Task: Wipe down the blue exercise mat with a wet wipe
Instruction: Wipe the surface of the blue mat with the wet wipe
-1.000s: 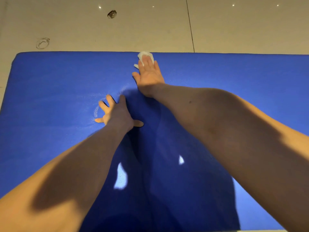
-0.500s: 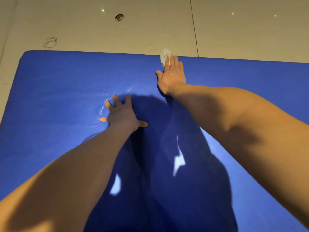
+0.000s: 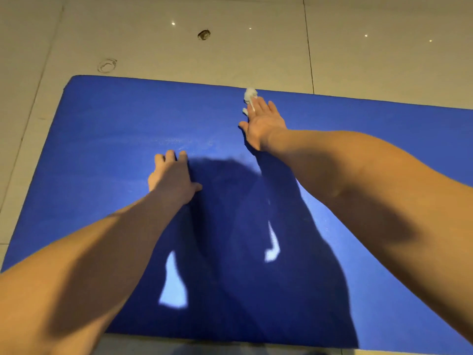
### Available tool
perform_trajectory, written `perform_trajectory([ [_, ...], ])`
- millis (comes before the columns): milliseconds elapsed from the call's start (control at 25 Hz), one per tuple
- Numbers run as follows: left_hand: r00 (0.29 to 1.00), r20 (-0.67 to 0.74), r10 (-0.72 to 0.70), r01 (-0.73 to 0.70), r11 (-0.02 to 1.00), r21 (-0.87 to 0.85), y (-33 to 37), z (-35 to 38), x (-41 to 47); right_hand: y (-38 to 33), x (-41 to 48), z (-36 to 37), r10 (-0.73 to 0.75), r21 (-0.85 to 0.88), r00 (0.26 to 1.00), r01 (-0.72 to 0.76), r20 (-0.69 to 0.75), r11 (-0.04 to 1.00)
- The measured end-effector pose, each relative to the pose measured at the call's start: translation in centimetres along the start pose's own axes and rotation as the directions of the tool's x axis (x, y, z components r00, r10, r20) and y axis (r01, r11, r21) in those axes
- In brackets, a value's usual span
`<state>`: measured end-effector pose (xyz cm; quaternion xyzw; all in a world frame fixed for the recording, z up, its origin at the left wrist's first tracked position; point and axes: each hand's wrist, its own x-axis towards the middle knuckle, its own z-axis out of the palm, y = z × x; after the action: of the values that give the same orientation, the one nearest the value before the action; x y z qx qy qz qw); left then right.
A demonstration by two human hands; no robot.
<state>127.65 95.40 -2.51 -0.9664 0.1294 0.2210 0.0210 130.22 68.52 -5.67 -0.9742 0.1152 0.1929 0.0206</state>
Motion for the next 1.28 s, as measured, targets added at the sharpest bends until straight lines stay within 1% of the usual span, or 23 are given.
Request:
perform_trajectory([
  [80, 0.995, 0.02, -0.1, 0.101, 0.995, -0.016, -2.2, 0.5, -0.2, 0.2, -0.5, 0.0, 0.124, -0.032, 0.992, -0.123, 0.031, 0.992],
  [160, 0.987, 0.087, -0.135, 0.14, 0.988, -0.064, -3.2, 1.2, -0.2, -0.8, -0.6, 0.0, 0.194, 0.089, 0.98, -0.197, 0.044, 0.976],
  [240, 0.986, 0.107, -0.132, 0.138, 0.989, -0.06, -3.3, 1.5, 0.1, -2.6, 0.1, 0.1, 0.207, 0.204, 0.977, -0.215, 0.058, 0.955],
  [320, 0.987, 0.094, -0.133, 0.139, 0.989, -0.058, -3.1, 1.7, 0.3, -4.9, 1.0, -0.2, 0.169, 0.264, 0.982, -0.185, 0.082, 0.947],
  [440, 0.988, 0.079, -0.135, 0.141, 0.986, -0.083, -3.0, 2.1, 0.6, -8.1, 2.1, -0.7, 0.022, 0.295, 0.999, -0.029, 0.025, 0.955],
  [520, 0.986, 0.08, -0.145, 0.152, 0.983, -0.099, -3.1, 2.3, 0.8, -9.1, 2.4, -0.6, -0.071, 0.276, 0.997, 0.071, -0.009, 0.959],
  [600, 0.984, 0.093, -0.152, 0.161, 0.982, -0.096, -3.0, 2.4, 0.9, -8.3, 2.5, 0.2, -0.093, 0.219, 0.995, 0.098, -0.035, 0.971],
  [680, 0.981, 0.105, -0.163, 0.173, 0.98, -0.095, -2.9, 2.3, 1.0, -6.4, 2.6, 0.3, -0.032, 0.189, 0.997, 0.045, -0.074, 0.981],
  [760, 0.98, 0.109, -0.166, 0.176, 0.981, -0.084, -3.0, 2.3, 1.1, -4.3, 2.8, -0.3, 0.09, 0.2, 0.993, -0.073, -0.08, 0.977],
  [840, 0.981, 0.095, -0.168, 0.174, 0.982, -0.066, -3.0, 2.4, 1.0, -3.0, 2.9, -0.9, 0.218, 0.171, 0.976, -0.211, -0.022, 0.962],
  [880, 0.982, 0.089, -0.166, 0.171, 0.984, -0.055, -3.0, 2.4, 1.0, -2.9, 2.7, -1.0, 0.251, 0.152, 0.968, -0.248, 0.006, 0.957],
  [920, 0.983, 0.085, -0.163, 0.168, 0.985, -0.049, -2.9, 2.5, 1.0, -3.2, 2.7, -0.9, 0.252, 0.158, 0.968, -0.251, 0.013, 0.955],
  [1080, 0.982, 0.094, -0.162, 0.167, 0.984, -0.053, -2.8, 2.3, 1.0, -7.0, 2.4, 0.1, 0.102, 0.268, 0.994, -0.09, -0.032, 0.959],
  [1200, 0.981, 0.099, -0.169, 0.174, 0.984, -0.046, -2.6, 2.3, 1.1, -9.5, 2.2, 0.4, -0.026, 0.233, 0.999, 0.035, -0.041, 0.972],
  [1280, 0.979, 0.1, -0.179, 0.182, 0.983, -0.021, -2.6, 2.2, 1.1, -9.9, 2.3, 0.4, -0.078, 0.223, 0.997, 0.081, -0.021, 0.971],
])
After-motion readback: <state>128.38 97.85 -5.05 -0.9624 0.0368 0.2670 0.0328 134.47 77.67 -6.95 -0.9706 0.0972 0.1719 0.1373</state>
